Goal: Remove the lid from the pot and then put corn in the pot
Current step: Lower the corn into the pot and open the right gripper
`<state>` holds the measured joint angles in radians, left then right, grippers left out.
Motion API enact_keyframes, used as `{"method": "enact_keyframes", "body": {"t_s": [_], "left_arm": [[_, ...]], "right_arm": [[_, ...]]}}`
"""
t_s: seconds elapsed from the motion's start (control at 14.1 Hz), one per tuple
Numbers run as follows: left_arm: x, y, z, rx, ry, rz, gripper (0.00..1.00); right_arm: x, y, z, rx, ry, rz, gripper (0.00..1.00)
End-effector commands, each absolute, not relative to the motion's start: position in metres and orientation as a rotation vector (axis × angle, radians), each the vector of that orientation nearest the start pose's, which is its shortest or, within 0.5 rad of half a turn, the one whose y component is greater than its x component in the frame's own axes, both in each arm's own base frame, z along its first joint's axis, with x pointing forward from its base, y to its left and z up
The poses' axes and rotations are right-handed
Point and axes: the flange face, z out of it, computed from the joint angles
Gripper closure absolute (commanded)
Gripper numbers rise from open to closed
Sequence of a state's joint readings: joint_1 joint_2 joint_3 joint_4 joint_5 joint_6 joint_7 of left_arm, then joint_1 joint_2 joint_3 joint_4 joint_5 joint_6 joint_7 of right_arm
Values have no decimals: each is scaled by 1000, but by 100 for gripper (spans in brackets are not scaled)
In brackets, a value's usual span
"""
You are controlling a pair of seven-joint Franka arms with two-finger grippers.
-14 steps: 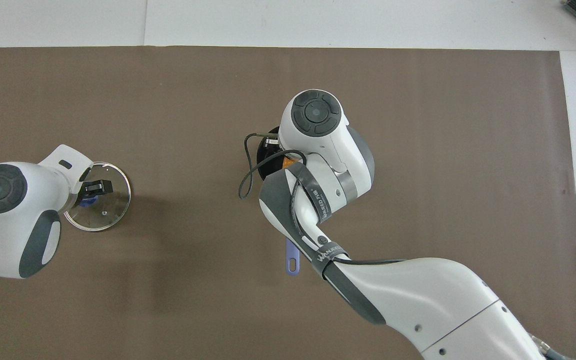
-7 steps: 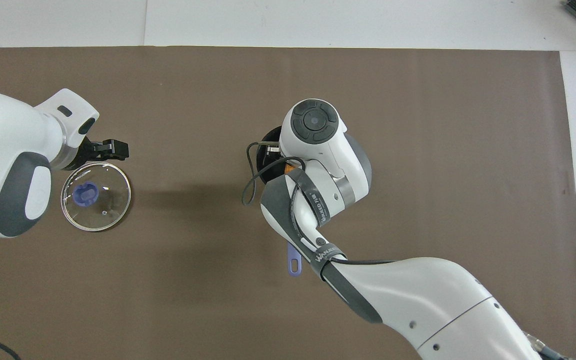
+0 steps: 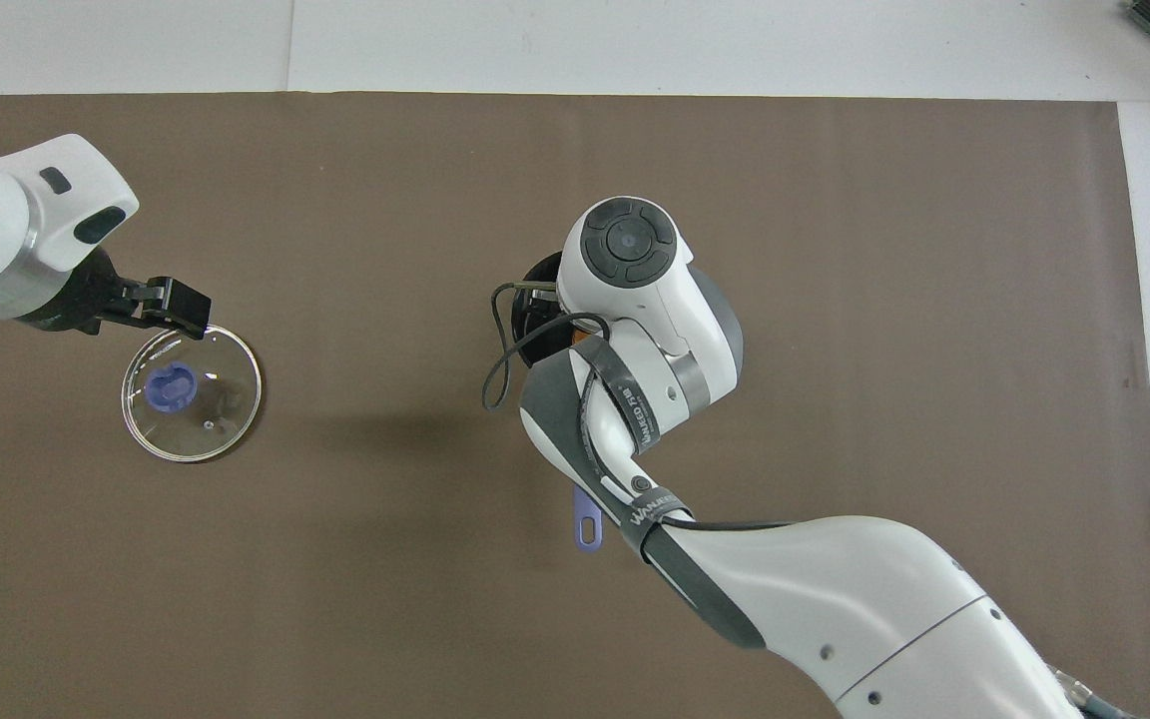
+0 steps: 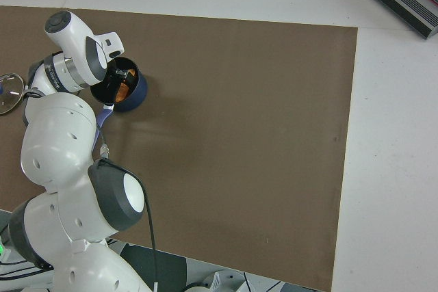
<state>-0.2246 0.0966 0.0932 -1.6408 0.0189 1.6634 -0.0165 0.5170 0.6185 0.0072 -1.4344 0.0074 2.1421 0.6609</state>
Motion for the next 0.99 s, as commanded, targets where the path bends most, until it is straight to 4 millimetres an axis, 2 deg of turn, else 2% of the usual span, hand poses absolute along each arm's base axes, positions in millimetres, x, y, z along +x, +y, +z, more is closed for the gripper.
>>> {"method": "enact_keyframes", "body": {"t_s": [0.0, 0.14, 0.35, 0.5, 0.78, 0.92], "left_arm": [[580, -73, 564, -3053, 245, 174, 0], [576, -69, 584, -3049, 272, 204, 0], [571, -62, 602, -3063, 266, 198, 0], [570, -62, 603, -3065, 302, 180, 0], [570, -59, 606, -3067, 327, 177, 0], [571, -59, 606, -3068, 324, 177, 0]], "right_arm": [[627, 352, 379, -3055, 205, -140, 0], [626, 343, 413, -3037, 227, -192, 0], [631, 301, 467, -3026, 287, -243, 0], [631, 275, 497, -3025, 315, -250, 0], [627, 224, 537, -3052, 283, -235, 0], [619, 204, 556, -3073, 233, -205, 0]]}}
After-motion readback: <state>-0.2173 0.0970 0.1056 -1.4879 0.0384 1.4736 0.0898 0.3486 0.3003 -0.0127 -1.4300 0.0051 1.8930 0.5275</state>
